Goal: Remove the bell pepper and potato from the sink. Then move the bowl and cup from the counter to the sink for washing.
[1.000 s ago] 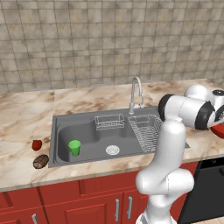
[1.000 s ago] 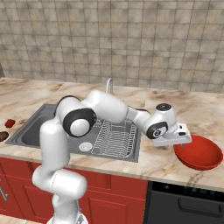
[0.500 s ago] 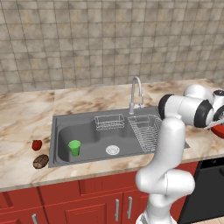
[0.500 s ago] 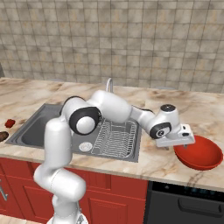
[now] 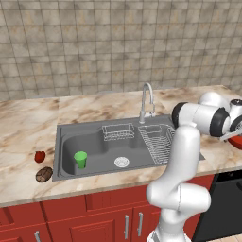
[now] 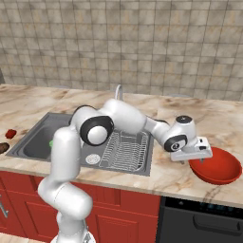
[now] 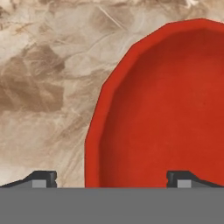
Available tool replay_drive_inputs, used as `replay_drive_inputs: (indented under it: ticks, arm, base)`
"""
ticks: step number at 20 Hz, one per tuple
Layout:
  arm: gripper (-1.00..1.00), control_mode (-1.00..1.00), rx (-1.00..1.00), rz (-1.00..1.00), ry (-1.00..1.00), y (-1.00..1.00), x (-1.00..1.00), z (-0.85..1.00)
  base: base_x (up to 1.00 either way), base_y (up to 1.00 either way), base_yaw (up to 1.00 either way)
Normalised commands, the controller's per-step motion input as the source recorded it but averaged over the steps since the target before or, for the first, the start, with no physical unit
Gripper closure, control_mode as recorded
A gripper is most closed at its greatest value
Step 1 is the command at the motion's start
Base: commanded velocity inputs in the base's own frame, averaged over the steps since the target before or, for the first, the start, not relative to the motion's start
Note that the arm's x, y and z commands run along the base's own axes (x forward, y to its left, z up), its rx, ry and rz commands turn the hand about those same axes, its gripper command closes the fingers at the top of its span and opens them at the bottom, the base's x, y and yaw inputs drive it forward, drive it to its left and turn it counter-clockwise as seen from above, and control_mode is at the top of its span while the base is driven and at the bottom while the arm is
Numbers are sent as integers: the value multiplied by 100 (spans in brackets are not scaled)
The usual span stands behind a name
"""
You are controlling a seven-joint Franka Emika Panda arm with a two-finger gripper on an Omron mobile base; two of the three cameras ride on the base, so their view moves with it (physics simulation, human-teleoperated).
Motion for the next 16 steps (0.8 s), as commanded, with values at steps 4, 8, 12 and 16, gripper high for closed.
replay_drive_inputs:
  ticks: [4,8,12,16]
  arm:
    - [-100,-100,0,0,0,-3,8,-14]
    - [-100,-100,0,0,0,-3,5,-13]
    - [-100,-100,0,0,0,-1,3,-12]
    - [100,-100,0,0,-1,-1,1,-7]
  base:
    - [0,0,0]
    - [0,0,0]
    - [0,0,0]
    - [0,0,0]
